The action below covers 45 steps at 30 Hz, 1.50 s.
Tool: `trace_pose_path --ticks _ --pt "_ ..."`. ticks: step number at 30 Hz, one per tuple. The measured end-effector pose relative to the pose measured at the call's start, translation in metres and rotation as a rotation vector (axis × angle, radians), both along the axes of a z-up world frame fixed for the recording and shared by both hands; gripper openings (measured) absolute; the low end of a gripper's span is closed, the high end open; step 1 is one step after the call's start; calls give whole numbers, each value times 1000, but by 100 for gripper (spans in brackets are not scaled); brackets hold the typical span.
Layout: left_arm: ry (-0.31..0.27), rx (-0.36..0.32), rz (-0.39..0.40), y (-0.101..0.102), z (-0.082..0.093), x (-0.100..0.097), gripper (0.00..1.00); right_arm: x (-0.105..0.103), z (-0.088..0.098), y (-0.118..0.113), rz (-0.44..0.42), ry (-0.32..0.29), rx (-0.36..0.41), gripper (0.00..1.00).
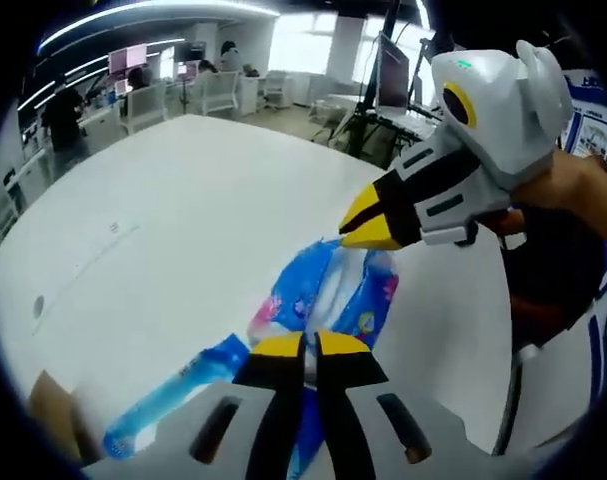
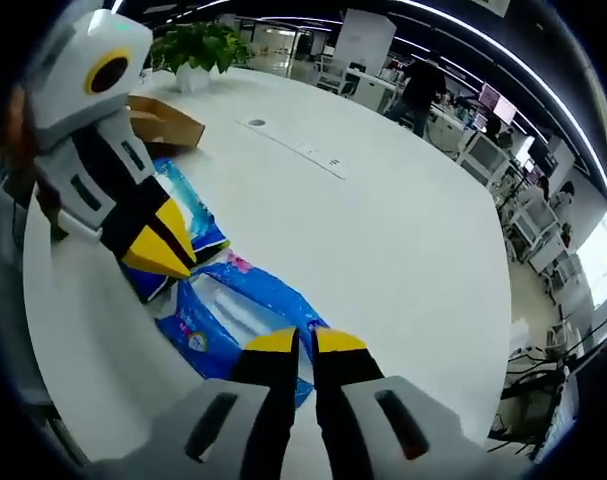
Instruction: Operate the shoe box by opening the lid, removing the specified soft item, and placing it in the target area until the item is outside and the box remains undamaged.
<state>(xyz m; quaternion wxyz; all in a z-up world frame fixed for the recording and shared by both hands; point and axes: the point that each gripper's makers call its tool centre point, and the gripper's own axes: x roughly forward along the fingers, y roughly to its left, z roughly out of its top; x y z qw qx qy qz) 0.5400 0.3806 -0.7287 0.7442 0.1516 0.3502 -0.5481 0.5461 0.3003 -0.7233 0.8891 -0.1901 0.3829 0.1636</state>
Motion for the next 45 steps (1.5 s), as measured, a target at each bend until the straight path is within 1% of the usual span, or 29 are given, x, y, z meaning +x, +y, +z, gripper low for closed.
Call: trace_pose_path --ticks 6,11,17,23,31,34,36,40,41,45 --pt "-22 -6 -6 7 13 -3 4 -12 17 4 -10 -18 -7 5" --pt "-40 -17 -6 20 27 -6 5 -26 29 13 -13 -23 -11 7" --pt "-56 -23 9 42 40 -9 7 -37 39 25 -10 -23 -21 9" --pt "-58 -35 21 66 52 -18 13 -49 48 44 12 -8 -31 13" --pt "-66 -56 59 110 66 -23 21 -54 62 77 67 -2 -34 18" --pt "-61 -70 105 131 72 -20 24 -55 67 92 92 0 -19 21" --pt "-61 -83 133 142 77 -18 25 -55 70 103 114 -1 -11 21" --pt "-83 -90 162 167 86 -16 28 -57 74 126 162 12 17 25" --pt "-89 -90 167 175 88 -16 29 -57 74 129 168 13 18 25" --pt "-109 -80 177 202 91 -16 34 -60 79 154 236 21 41 27"
